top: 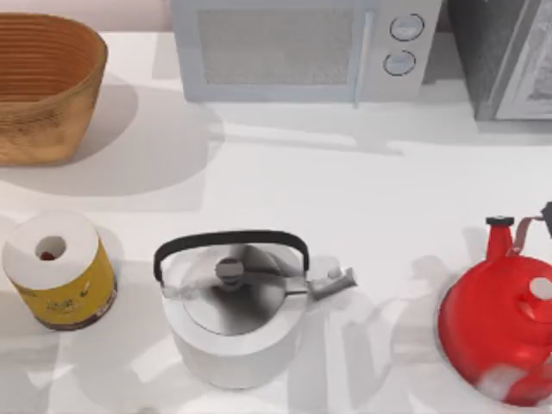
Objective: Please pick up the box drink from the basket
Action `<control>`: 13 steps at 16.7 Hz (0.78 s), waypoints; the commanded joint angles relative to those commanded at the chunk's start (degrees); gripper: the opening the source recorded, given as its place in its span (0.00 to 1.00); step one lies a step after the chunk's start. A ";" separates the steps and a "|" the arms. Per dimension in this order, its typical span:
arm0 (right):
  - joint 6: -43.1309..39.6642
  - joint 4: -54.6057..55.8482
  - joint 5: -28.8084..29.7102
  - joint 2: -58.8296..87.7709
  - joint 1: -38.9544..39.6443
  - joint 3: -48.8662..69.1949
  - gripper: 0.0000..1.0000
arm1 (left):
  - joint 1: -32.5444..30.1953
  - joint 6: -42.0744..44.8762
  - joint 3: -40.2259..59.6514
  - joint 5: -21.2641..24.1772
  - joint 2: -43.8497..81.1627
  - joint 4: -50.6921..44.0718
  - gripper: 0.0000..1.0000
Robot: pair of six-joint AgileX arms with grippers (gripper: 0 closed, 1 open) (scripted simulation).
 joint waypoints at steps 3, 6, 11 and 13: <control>0.00 0.00 0.00 0.00 0.00 0.00 1.00 | 0.04 0.00 -0.01 0.06 0.14 0.15 0.00; 0.00 0.00 0.00 0.00 0.00 0.00 1.00 | 0.04 0.00 -0.01 0.06 0.14 0.15 0.15; 0.00 0.00 0.00 0.00 0.00 0.00 1.00 | 0.04 0.00 -0.01 0.06 0.14 0.15 0.53; 0.00 0.00 0.00 0.00 0.00 0.00 1.00 | 0.04 0.00 -0.01 0.06 0.14 0.15 0.68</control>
